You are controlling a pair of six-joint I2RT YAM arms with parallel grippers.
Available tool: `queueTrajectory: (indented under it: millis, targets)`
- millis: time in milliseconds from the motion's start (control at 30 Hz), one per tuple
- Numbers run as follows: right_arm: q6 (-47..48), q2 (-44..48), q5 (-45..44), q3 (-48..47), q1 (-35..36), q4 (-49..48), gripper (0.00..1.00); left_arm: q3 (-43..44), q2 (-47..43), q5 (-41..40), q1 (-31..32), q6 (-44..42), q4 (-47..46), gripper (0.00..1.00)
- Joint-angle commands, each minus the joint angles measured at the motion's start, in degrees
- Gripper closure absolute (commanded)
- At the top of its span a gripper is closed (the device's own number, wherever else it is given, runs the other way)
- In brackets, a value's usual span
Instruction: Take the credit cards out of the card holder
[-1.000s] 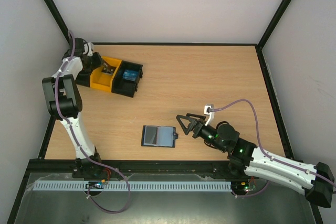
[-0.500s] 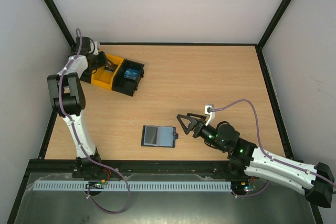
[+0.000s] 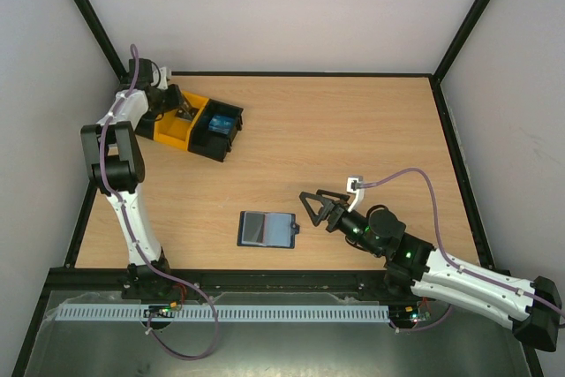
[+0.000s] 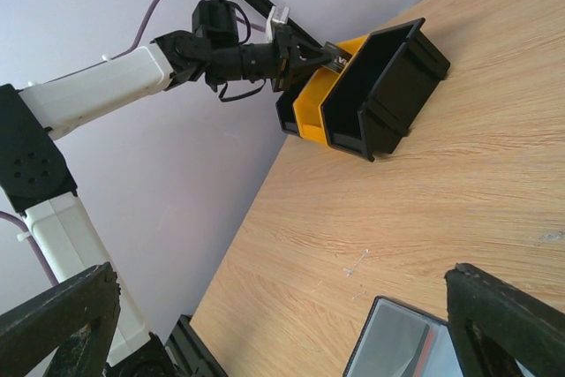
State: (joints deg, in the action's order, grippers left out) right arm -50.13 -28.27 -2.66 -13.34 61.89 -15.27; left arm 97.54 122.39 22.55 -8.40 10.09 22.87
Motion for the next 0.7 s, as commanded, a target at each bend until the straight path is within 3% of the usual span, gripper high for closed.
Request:
queueTrajectory:
  millis: [0, 300, 533, 667]
  targets:
    - [1.09, 1.24, -1.80, -0.24, 0.17, 1.35, 0.02, 2.42, 1.65, 1.98, 0.39, -1.56, 0.71, 0.97]
    - [1.24, -0.31, -2.18, -0.70, 0.18, 0.92, 0.02, 3.05, 3.35, 4.45, 0.34, -1.74, 0.13, 0.97]
    - [0.90, -1.68, -2.35, -0.75, 0.16, -0.07, 0.02, 5.14, 4.46, 0.84, 0.32, -1.77, 1.49, 0.74]
    - [0.54, -2.57, -2.18, -0.68, 0.16, -0.76, 0.02, 7.07, 5.18, -0.88, 0.36, -2.04, 2.52, 0.73]
